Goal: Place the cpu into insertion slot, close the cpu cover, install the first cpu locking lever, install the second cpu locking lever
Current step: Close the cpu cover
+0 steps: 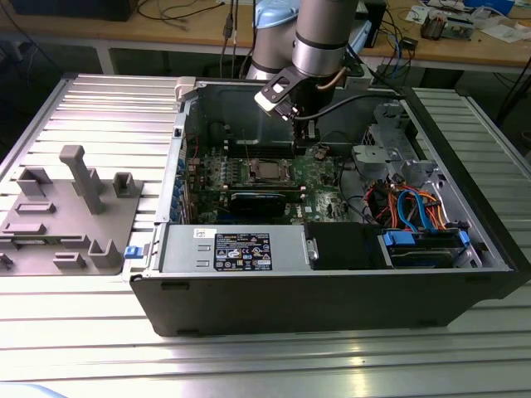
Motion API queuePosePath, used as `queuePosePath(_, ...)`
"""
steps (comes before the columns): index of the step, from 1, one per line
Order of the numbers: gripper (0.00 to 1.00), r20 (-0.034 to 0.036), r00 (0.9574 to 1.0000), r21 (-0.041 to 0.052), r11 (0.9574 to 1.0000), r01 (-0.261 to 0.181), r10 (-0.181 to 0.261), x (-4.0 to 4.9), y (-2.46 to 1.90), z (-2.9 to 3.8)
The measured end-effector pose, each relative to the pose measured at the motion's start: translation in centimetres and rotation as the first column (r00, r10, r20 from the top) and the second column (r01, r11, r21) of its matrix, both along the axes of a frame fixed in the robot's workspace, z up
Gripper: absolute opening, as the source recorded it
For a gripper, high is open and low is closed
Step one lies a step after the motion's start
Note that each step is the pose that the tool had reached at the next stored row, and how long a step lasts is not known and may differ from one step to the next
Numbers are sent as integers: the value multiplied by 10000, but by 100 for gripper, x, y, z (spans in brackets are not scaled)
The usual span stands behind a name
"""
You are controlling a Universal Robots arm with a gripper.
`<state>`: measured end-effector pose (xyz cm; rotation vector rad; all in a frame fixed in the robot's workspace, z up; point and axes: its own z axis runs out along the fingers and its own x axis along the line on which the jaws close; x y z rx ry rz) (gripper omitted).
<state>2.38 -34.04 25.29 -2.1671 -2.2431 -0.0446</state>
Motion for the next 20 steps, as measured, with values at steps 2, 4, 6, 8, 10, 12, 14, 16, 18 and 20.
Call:
queuePosePath(2, 11, 0, 10000, -1, 10000, -21, 21, -1, -1, -2)
queuePosePath(4, 11, 1, 10000, 0, 10000, -42, 42, -3, -9, -5)
queuePosePath(6, 11, 0, 10000, 1, 10000, -57, 57, -6, -20, -5)
queuePosePath(8, 11, 0, 10000, 0, 10000, -76, 76, -11, -32, -6)
queuePosePath(10, 11, 1, 10000, 3, 10000, -97, 97, -28, -40, -6)
queuePosePath(12, 11, 0, 9999, 11, 9999, -117, 117, -72, -42, -6)
queuePosePath(14, 11, 0, 9999, 10, 9999, -116, 116, -115, -43, -6)
queuePosePath(16, 11, 0, 9999, 10, 9999, -117, 117, -143, -43, -5)
queuePosePath(18, 11, 0, 9999, 12, 9999, -118, 118, -177, -42, -6)
queuePosePath(20, 11, 0, 9999, 11, 9999, -117, 117, -205, -42, -6)
